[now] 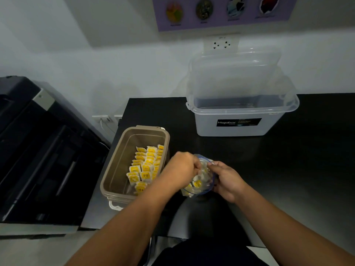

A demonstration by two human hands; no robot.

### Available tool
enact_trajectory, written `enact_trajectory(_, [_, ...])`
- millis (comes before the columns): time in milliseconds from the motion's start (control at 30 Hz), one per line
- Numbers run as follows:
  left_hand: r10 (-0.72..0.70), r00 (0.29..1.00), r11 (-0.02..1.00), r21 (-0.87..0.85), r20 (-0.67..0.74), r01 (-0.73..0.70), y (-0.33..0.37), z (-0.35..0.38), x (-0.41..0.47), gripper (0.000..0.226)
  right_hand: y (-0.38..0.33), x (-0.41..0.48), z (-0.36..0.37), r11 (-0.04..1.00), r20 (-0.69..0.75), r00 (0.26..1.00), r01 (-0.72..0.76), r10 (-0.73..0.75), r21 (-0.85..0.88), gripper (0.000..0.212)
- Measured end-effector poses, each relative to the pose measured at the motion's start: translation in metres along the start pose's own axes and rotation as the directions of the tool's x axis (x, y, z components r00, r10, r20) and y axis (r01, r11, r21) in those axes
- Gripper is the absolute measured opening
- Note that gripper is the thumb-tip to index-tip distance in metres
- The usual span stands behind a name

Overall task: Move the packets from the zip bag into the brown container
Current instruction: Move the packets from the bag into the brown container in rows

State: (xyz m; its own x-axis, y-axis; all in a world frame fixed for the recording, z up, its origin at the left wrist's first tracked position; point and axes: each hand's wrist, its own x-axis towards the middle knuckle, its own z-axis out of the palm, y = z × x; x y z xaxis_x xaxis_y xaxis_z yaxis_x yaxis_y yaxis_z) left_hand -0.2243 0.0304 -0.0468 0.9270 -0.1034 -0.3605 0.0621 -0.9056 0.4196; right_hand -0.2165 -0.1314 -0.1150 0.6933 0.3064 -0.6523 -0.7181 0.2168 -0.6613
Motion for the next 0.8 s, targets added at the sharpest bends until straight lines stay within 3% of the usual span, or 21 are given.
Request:
enact_trajectory(133, [-0.128, 0.981, 0.981, 0.164, 0.144, 0.104, -0.002, 0.03, 0.017, 0.024, 0.0, -0.001, -0.007, 1.0, 0.015, 1.0, -0.015, 0.015, 0.022, 0.012])
enact_trajectory(267, [-0.152, 0.978, 0.959, 0.262, 0.144, 0.11, -0.003, 0.047, 0.015, 0.03, 0.008, 0.001, -0.014, 1.0, 0.016, 1.0, -0.01, 0.01, 0.003, 0.015])
enact_trajectory(533, [-0.238, 0.96, 0.94, 0.284, 0.15, 0.189, 0.004, 0.069, 0.014, 0.049, 0.019, 0.002, -0.024, 0.999, 0.032, 0.999, 0.009, -0.008, -0.042, 0.011])
enact_trajectory(700, [-0.183, 0.982, 0.962, 0.214, 0.047, 0.169, 0.008, 0.07, 0.005, 0.026, 0.018, 0.004, -0.029, 0.998, 0.056, 0.998, 0.001, 0.003, -0.068, 0.008])
enact_trajectory(800, [-0.187, 0.982, 0.973, 0.133, -0.011, 0.187, 0.006, 0.064, 0.001, 0.024, 0.017, 0.007, -0.028, 0.998, 0.071, 0.997, 0.009, -0.004, -0.067, 0.01])
